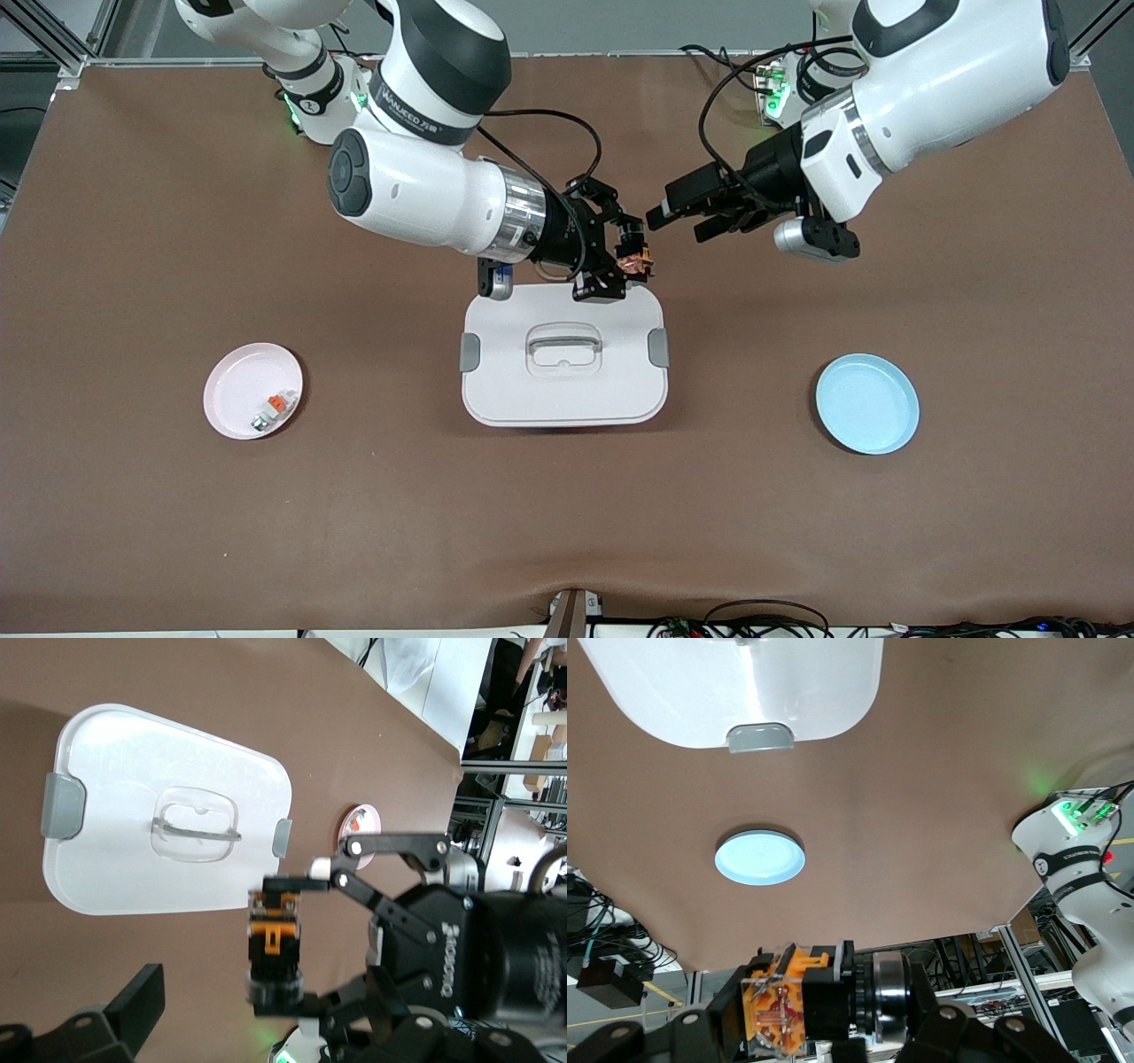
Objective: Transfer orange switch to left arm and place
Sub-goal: 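Carry the switch above the box toward the left gripper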
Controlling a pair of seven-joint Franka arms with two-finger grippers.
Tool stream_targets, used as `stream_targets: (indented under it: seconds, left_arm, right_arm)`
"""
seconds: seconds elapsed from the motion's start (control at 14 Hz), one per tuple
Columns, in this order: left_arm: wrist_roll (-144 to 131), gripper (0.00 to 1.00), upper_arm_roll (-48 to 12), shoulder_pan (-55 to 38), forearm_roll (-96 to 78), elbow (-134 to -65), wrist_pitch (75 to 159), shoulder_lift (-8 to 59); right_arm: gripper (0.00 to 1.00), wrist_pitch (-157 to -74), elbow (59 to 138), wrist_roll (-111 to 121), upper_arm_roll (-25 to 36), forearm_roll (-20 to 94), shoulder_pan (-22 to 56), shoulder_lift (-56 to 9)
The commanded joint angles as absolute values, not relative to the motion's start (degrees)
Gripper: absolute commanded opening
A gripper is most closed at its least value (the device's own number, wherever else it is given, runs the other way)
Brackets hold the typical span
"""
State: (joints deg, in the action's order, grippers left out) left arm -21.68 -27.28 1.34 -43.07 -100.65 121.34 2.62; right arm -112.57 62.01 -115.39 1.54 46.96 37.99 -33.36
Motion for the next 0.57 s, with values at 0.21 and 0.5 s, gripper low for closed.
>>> stream_targets:
  seconds: [0.21,0.5]
  left_arm:
    - [-22.06,1.0,-28.21,0.35,-43.24,-97.56,124.89,7.12]
    - [-26.18,1.0,-28.3,-0.35,-43.24,-97.56,124.8,5.72]
  right_arm:
    - [0.0,-111.27,56.52,-119.36,1.14,48.08,37.71,-34.01]
    - [0.0,-111.18,56.51,-119.36,1.14,47.99,37.79,-34.19]
